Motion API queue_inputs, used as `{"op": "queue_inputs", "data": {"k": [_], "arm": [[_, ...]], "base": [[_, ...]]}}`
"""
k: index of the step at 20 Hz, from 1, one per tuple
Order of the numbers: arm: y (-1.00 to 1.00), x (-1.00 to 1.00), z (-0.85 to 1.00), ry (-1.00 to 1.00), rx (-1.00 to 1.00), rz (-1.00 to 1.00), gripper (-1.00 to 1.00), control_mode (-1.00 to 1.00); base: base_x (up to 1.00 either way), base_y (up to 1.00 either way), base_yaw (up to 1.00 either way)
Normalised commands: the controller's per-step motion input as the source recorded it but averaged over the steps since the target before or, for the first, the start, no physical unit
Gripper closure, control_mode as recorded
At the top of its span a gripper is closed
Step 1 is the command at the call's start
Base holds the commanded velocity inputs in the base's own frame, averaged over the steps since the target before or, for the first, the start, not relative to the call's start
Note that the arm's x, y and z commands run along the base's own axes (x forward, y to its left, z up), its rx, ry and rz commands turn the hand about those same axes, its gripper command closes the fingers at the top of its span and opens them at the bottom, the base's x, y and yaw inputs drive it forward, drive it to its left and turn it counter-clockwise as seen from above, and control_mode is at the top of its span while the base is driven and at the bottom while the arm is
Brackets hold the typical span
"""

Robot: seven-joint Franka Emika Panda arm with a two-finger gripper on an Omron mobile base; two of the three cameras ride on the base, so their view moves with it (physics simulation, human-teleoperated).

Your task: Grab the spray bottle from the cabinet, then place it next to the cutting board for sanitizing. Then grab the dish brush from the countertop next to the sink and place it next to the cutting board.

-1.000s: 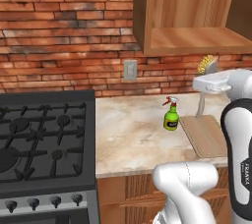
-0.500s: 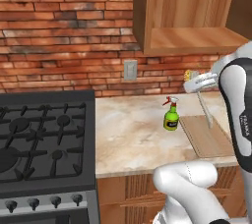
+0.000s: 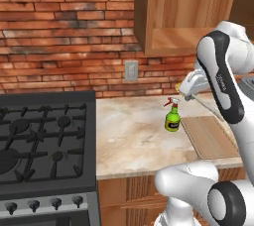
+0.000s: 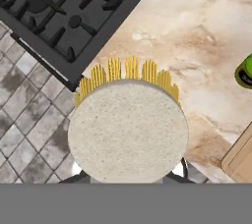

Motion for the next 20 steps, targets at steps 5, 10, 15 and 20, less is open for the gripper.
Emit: {"op": "queue_inputs", "data": {"k": [5, 10, 15, 20], "arm": [[0.0, 0.0, -0.45, 0.14, -0.12, 0.17, 1.0, -1.0], [0.0, 0.0, -0.58, 0.04, -0.15, 0.16, 1.0, -1.0], [0.0, 0.04, -0.57, 0.01, -0.15, 0.12, 1.0, -1.0], [0.01, 0.0, -0.7, -0.02, -0.06, 0.12, 1.0, -1.0]], "base": [[0.0, 0.0, 0.0], [0.0, 0.0, 0.0], [0.0, 0.0, 0.0], [0.0, 0.0, 0.0]]}}
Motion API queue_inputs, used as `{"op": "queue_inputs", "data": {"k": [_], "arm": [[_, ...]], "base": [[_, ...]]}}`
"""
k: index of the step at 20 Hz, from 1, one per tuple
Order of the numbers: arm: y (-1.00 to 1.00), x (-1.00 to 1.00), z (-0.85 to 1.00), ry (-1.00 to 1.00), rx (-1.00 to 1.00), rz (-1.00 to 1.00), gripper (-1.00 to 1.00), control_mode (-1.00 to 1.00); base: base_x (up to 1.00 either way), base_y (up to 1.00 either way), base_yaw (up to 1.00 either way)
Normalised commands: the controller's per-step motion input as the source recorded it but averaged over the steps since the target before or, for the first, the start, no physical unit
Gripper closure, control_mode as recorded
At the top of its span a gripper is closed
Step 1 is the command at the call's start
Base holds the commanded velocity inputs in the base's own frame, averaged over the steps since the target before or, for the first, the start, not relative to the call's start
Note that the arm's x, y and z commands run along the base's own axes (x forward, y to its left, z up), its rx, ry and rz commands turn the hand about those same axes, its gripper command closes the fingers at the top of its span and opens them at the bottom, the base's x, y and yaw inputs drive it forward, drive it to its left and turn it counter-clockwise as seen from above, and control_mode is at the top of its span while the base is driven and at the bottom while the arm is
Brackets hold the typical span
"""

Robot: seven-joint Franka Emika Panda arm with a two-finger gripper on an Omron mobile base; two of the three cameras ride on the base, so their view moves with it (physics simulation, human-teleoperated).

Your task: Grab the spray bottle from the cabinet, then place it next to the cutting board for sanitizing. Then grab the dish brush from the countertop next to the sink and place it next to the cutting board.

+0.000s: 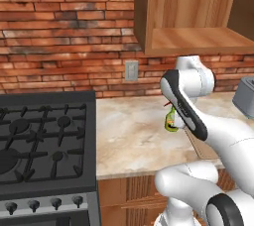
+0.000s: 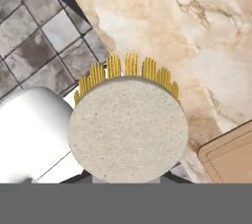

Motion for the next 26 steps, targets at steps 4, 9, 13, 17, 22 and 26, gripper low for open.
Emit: {"op": "queue_inputs", "data": {"k": [4, 9, 13, 17, 22, 26], "arm": [[0.0, 0.09, -1.0, -0.02, 0.0, 0.19, 1.0, -1.0], [0.0, 0.34, -0.59, 0.0, 0.0, 0.15, 1.0, -1.0], [0.0, 0.54, -0.11, 0.0, 0.04, 0.08, 1.0, -1.0], [-0.07, 0.56, -0.46, -0.01, 0.08, 0.08, 1.0, -1.0], [-0.27, 0.5, -0.5, 0.0, 0.06, 0.11, 1.0, -1.0], [-0.15, 0.54, -0.31, 0.0, 0.01, 0.1, 1.0, -1.0]], "base": [[0.0, 0.0, 0.0], [0.0, 0.0, 0.0], [0.0, 0.0, 0.0], [0.0, 0.0, 0.0], [0.0, 0.0, 0.0], [0.0, 0.0, 0.0]]}}
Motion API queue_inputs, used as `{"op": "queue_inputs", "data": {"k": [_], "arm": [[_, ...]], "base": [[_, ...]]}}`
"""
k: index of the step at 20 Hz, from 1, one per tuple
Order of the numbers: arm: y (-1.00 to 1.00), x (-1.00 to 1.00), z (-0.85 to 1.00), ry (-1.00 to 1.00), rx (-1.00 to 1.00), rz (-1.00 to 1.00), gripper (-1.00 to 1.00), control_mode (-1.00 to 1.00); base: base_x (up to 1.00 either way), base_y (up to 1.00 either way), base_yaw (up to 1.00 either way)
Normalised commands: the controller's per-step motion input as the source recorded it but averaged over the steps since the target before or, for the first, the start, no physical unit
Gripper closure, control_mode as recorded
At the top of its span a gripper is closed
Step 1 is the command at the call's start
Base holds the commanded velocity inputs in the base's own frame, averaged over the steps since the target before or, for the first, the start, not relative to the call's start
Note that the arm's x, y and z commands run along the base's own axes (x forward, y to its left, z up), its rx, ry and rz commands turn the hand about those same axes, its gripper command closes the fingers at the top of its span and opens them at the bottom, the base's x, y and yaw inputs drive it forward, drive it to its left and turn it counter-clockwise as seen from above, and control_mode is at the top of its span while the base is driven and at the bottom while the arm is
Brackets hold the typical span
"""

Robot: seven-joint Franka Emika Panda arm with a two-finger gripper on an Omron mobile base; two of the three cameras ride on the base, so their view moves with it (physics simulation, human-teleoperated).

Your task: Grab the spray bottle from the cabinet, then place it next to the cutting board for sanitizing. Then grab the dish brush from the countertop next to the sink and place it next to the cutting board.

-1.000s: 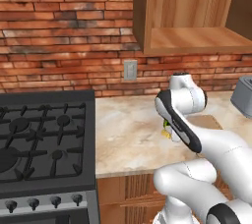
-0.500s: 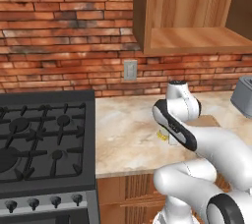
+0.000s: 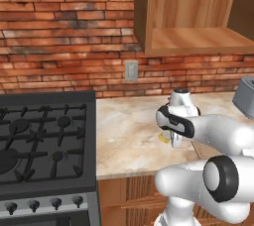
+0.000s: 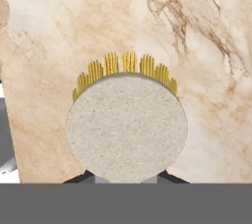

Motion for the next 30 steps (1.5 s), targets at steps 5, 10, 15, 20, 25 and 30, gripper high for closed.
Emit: {"op": "queue_inputs", "data": {"k": [5, 10, 15, 20, 25, 30], "arm": [[0.0, 0.49, -0.28, -0.01, 0.0, 0.06, 1.0, -1.0], [-0.01, 0.21, -0.26, -0.01, 0.0, 0.04, 1.0, -1.0], [0.1, 0.22, -0.18, -0.01, 0.0, 0.0, 1.0, -1.0], [0.0, 0.05, -0.21, -0.01, 0.0, 0.0, 1.0, -1.0], [-0.01, -0.31, -0.25, -0.03, 0.0, 0.0, 1.0, -1.0], [0.0, -0.42, -0.24, -0.11, 0.0, 0.0, 1.0, -1.0]], "base": [[0.0, 0.0, 0.0], [0.0, 0.0, 0.0], [0.0, 0.0, 0.0], [0.0, 0.0, 0.0], [0.0, 0.0, 0.0], [0.0, 0.0, 0.0]]}}
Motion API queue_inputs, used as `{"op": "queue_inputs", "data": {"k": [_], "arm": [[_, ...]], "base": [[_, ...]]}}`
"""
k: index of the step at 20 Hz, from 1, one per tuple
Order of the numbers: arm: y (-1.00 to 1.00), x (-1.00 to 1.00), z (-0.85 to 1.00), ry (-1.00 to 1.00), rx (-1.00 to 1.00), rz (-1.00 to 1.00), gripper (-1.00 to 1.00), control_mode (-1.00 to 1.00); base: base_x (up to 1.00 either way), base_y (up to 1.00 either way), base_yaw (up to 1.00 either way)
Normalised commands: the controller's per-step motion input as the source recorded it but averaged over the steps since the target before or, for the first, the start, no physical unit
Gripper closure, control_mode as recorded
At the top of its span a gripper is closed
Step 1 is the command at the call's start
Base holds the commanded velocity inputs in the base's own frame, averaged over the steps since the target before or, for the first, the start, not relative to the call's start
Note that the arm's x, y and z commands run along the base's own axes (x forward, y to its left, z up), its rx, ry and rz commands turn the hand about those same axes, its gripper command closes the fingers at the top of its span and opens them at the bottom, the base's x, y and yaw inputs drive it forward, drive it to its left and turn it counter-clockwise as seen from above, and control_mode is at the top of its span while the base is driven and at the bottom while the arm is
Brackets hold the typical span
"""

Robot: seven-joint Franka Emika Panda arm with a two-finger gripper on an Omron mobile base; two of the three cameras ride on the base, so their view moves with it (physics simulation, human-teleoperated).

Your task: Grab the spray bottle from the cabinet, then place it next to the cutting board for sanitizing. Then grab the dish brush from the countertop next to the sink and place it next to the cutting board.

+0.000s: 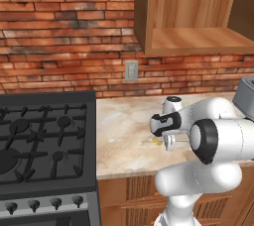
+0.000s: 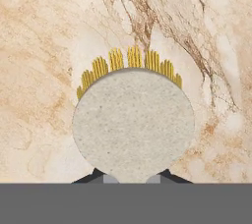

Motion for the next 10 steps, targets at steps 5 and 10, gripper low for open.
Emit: {"op": "queue_inputs", "data": {"k": [5, 10], "arm": [[0.0, -0.09, -0.32, -0.08, 0.0, 0.0, -1.0, -1.0], [0.0, -0.32, -0.02, -0.12, 0.0, 0.0, -1.0, -1.0]], "base": [[0.0, 0.0, 0.0], [0.0, 0.0, 0.0]]}}
